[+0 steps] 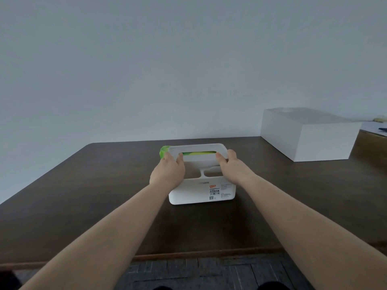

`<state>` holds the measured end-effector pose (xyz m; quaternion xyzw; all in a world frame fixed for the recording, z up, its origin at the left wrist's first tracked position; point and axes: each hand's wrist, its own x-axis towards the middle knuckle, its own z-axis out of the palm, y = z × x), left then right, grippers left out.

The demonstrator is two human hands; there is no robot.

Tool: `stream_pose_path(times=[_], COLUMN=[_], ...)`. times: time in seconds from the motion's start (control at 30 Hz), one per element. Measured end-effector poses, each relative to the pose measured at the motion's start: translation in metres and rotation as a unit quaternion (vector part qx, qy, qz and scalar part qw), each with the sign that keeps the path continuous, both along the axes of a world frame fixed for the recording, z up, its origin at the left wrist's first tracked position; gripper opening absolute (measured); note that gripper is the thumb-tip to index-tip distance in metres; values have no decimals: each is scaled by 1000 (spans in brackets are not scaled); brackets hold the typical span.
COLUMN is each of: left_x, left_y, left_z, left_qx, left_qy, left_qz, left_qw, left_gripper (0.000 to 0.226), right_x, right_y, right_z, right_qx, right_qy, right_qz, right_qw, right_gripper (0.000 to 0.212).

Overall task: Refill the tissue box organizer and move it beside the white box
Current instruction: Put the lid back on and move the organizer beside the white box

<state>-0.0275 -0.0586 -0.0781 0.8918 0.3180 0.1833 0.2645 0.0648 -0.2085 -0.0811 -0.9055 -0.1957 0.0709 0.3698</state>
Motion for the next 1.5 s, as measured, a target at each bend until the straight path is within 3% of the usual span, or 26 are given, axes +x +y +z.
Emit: stream_pose_path(times=[0.17,0.27,0.4,0.67,0.9,1.07,1.43,1.5], left_x=[-10,-22,-32,-22,-4,40,227,259], left_y=[11,15,14,20,10,-9,-30,-32], left_z=[2,2,4,2,13,19,20,18], left_qx=[-112,-151,-185,-111,-52,-8,-7,-21], left_qy=[8,34,50,45,55,31,10,9], left_qz=[-7,-9,18,7,3,-21,-103,-106], left_qw=[994,988,981,993,997,999,995,994], left_gripper=[46,17,17,24,22,35,20,20], right_x=[-10,-13,-14,-7,9,48,194,221], right_y=[-17,-28,-32,-24,-30,-51,-72,-70], right_z=[13,17,14,6,18,27,24,25], right_qx=[-22,-1,13,80,79,92,172,158], right_qy=[66,136,150,137,85,45,20,0], right_qz=[24,22,-14,-63,-88,-126,-240,-250], right_qw=[997,991,989,985,989,987,955,955], right_gripper=[61,48,31,16,21,19,12,23])
